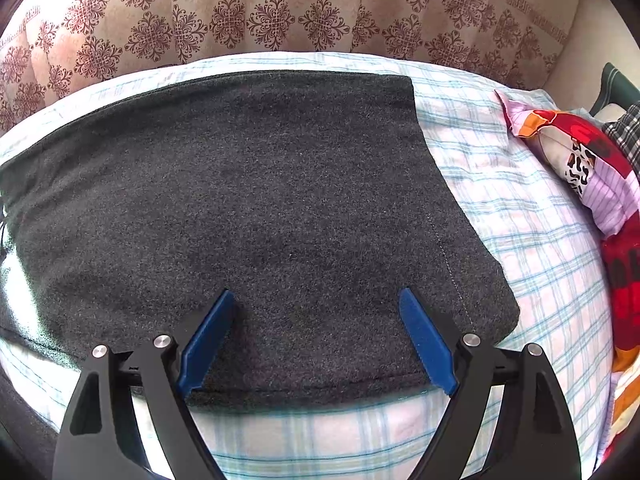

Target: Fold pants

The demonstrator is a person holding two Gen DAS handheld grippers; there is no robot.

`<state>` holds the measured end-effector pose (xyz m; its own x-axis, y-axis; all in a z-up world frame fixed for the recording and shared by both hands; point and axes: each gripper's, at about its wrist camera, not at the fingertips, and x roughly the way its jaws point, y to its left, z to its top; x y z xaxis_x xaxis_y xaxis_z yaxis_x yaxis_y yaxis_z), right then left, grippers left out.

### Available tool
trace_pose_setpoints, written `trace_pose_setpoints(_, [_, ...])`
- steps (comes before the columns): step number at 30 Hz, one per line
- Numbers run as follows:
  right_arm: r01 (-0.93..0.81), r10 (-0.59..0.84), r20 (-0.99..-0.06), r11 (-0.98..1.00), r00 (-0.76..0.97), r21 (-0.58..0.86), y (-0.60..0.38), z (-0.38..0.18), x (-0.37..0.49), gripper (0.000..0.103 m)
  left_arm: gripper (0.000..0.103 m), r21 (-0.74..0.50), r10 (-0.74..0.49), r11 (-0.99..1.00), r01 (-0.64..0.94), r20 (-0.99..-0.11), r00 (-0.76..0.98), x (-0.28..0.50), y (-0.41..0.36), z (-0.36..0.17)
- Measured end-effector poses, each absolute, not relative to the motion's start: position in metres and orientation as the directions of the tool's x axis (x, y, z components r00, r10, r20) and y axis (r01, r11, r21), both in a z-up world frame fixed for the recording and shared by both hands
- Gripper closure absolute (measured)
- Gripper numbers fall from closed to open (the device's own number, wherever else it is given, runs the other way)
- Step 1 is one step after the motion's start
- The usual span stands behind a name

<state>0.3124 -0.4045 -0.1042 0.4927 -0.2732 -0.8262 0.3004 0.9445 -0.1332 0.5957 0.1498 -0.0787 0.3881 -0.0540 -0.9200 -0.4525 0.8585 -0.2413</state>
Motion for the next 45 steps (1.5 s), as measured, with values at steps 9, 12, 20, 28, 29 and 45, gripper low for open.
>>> trace_pose_setpoints(9, [0.301, -0.286, -0.817, 0.942, 0.501, -0.146, -0.401, -0.106, 0.31, 0.019, 0.02, -0.102, 0.074, 0.829, -0.55, -0.955, 0.289, 0.618, 0.143, -0.096])
trace_pose_setpoints(12, [0.303, -0.286, -0.816, 0.942, 0.503, -0.144, -0.4, -0.107, 0.31, 0.019, 0.051, -0.08, 0.118, 0.82, -0.566, -0.945, 0.305, 0.611, 0.143, -0.09])
trace_pose_setpoints(20, [0.316, -0.28, -0.824, 0.94, 0.493, -0.13, -0.401, -0.103, 0.312, 0.019, 0.085, -0.264, -0.016, 0.818, -0.511, -0.899, 0.439, 0.556, 0.149, -0.074])
trace_pose_setpoints(28, [0.374, -0.2, -0.823, 0.927, 0.532, 0.017, -0.418, -0.074, 0.335, 0.019, 0.087, -0.351, -0.082, 0.811, -0.468, -0.86, 0.504, 0.489, 0.153, -0.07])
trace_pose_setpoints(29, [0.385, -0.185, -0.819, 0.922, 0.543, 0.047, -0.42, -0.069, 0.343, 0.019, 0.087, -0.358, -0.091, 0.809, -0.466, -0.86, 0.503, 0.485, 0.154, -0.073])
trace_pose_setpoints(45, [0.662, -0.099, -0.853, 0.678, 0.512, 0.319, -0.503, -0.072, 0.46, 0.021, 0.087, -0.42, -0.177, 0.807, -0.414, -0.842, 0.51, 0.449, 0.174, -0.076])
